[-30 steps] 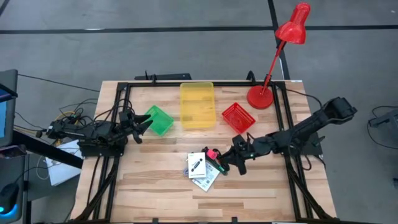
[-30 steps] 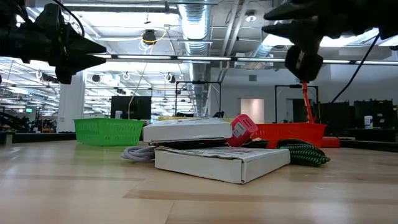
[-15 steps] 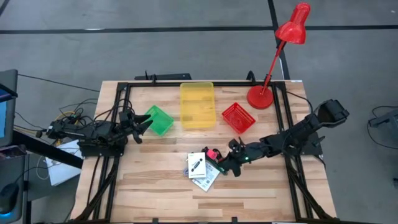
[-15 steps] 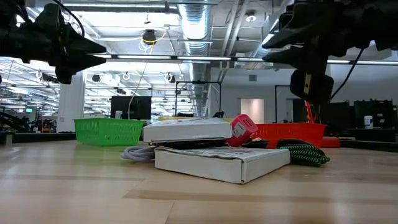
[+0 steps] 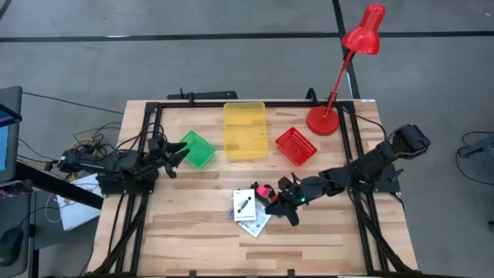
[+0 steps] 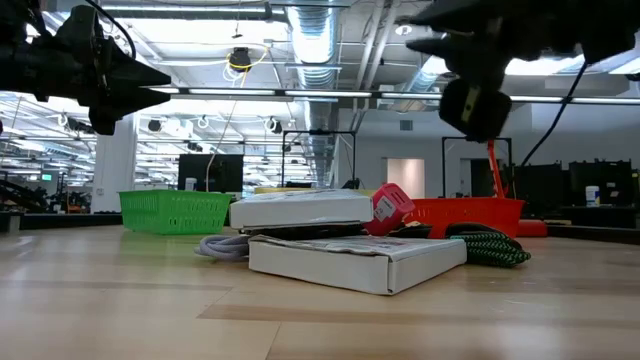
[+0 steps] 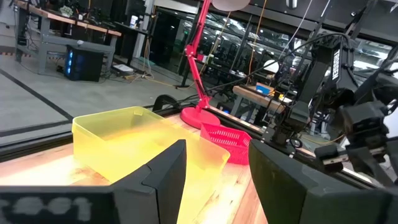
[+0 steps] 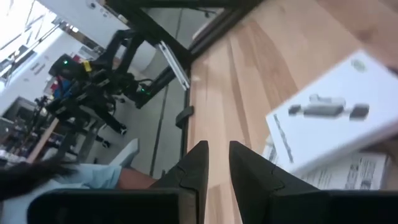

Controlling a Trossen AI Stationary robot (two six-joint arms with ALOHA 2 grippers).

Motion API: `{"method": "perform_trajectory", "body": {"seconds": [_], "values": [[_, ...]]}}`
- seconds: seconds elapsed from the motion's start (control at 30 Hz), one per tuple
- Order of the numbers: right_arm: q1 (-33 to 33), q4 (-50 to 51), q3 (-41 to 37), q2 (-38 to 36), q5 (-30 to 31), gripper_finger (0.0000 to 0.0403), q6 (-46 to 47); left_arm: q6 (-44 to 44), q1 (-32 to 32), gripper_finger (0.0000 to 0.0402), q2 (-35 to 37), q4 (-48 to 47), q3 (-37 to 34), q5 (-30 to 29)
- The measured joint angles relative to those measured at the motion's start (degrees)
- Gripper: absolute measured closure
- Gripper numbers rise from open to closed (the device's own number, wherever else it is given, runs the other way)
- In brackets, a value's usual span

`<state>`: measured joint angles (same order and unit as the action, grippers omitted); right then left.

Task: Pick and place items into bin
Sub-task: Put the top white card reader box into the red bin

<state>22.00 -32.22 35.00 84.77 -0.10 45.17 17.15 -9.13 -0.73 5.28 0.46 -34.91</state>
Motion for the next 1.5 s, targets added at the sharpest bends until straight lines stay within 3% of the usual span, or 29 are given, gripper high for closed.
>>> {"method": "perform_trajectory", "body": {"seconds": [0.2,0.3,0.6,0.7,1.13,1.5], "values": [[0.0,0.1,1.1,-0.9,0.1,0.0341,-2.4,0.0,0.0,0.0235,0.0,0.0,0.0,0.0],[0.0,0.5,1.5,-0.9,0.0,0.0321,-3.6,0.0,0.0,0.0235,0.0,0.0,0.0,0.0],[0.0,3.7,2.6,-0.9,-0.3,0.0182,-3.6,0.0,0.0,0.0235,0.0,0.0,0.0,0.0],[0.0,3.5,2.6,-0.9,-1.2,0.0154,-1.3,0.0,0.0,0.0235,0.0,0.0,0.0,0.0],[0.0,5.8,2.5,0.3,0.3,0.0149,15.3,0.0,0.0,0.0235,0.0,0.0,0.0,0.0],[-0.4,10.0,2.5,0.9,6.3,0.0149,17.9,0.0,0.0,0.0235,0.0,0.0,0.0,0.0]]}}
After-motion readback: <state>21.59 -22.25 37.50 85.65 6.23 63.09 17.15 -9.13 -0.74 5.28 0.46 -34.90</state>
